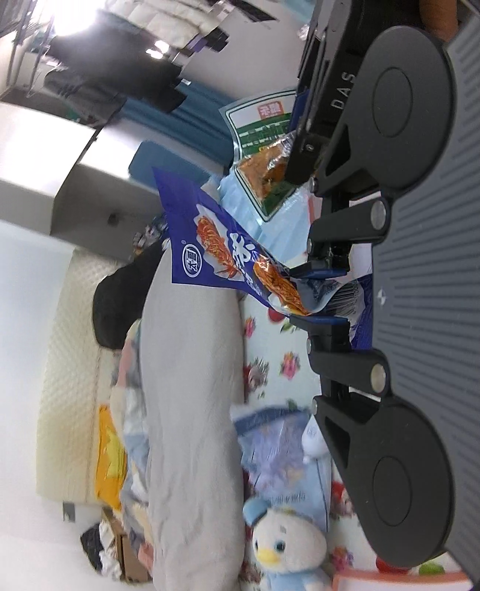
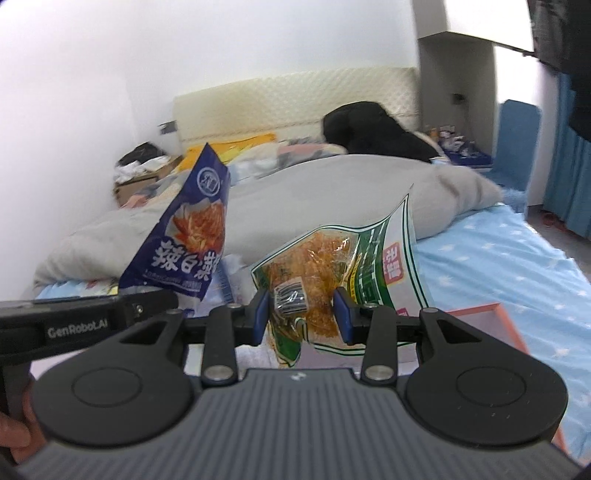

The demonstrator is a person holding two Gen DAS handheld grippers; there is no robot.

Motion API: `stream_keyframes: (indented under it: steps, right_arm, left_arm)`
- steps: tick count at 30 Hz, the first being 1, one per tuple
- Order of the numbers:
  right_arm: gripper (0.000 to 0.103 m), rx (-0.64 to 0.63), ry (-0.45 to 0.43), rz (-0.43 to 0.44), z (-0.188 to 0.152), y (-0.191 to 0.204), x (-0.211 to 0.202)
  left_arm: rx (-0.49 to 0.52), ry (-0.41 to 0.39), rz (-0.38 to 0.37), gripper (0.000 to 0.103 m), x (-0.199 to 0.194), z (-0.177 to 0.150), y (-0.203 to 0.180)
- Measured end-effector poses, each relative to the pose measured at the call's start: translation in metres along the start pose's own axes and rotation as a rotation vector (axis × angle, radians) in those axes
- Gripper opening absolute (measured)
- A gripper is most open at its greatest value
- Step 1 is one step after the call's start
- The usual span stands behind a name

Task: Organize snacks
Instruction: 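Carry the blue bag and green-labelled bag over the pink box with both tools, then open left tool to drop the blue bag while right tool drops the green-labelled bag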

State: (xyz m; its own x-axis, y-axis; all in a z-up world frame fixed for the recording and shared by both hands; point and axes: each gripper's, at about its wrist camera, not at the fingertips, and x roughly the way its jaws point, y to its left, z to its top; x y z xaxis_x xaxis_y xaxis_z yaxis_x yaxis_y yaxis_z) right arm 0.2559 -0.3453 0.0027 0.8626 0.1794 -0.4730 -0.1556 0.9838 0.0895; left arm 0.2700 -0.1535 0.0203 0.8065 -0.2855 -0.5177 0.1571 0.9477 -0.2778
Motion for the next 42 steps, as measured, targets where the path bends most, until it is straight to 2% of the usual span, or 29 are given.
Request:
stream_keyframes:
  steps: [8,11,23,31,33,34,35,37,38,42]
  right_arm:
    - [0.04,0.063,0.069,-0.094,-0.023,-0.053,0.014]
    - [0.04,0.086,0.107,-0.114,-0.038,-0.068,0.025]
    - [0.041,0.168,0.329,-0.117,-0.105,-0.098,0.062]
    - [0.045,0.207,0.365,-0.122,-0.117,-0.103,0.06]
    - [0.048,0.22,0.372,-0.123,-0.113,-0.107,0.064]
    - [0.051,0.224,0.371,-0.123,-0.112,-0.107,0.064]
    - [0.052,0.227,0.367,-0.123,-0.11,-0.106,0.063]
    - [0.071,0.231,0.359,-0.121,-0.105,-0.107,0.062]
    - [0.074,0.232,0.348,-0.121,-0.103,-0.106,0.059]
    - [0.074,0.231,0.286,-0.121,-0.088,-0.1,0.04]
  left_arm:
    - [0.035,0.104,-0.069,0.022,0.048,-0.022,-0.041]
    - [0.068,0.155,-0.069,0.022,0.068,-0.036,-0.051]
    - [0.087,0.401,-0.101,0.022,0.139,-0.093,-0.051]
    - [0.074,0.429,-0.114,0.022,0.15,-0.102,-0.047]
    - [0.072,0.429,-0.118,0.032,0.145,-0.099,-0.048]
    - [0.073,0.437,-0.12,0.052,0.145,-0.098,-0.047]
    - [0.075,0.436,-0.113,0.068,0.143,-0.097,-0.047]
    - [0.088,0.406,-0.107,0.069,0.134,-0.092,-0.047]
    - [0.089,0.4,-0.108,0.069,0.131,-0.09,-0.047]
    - [0.087,0.357,-0.116,0.069,0.111,-0.077,-0.045]
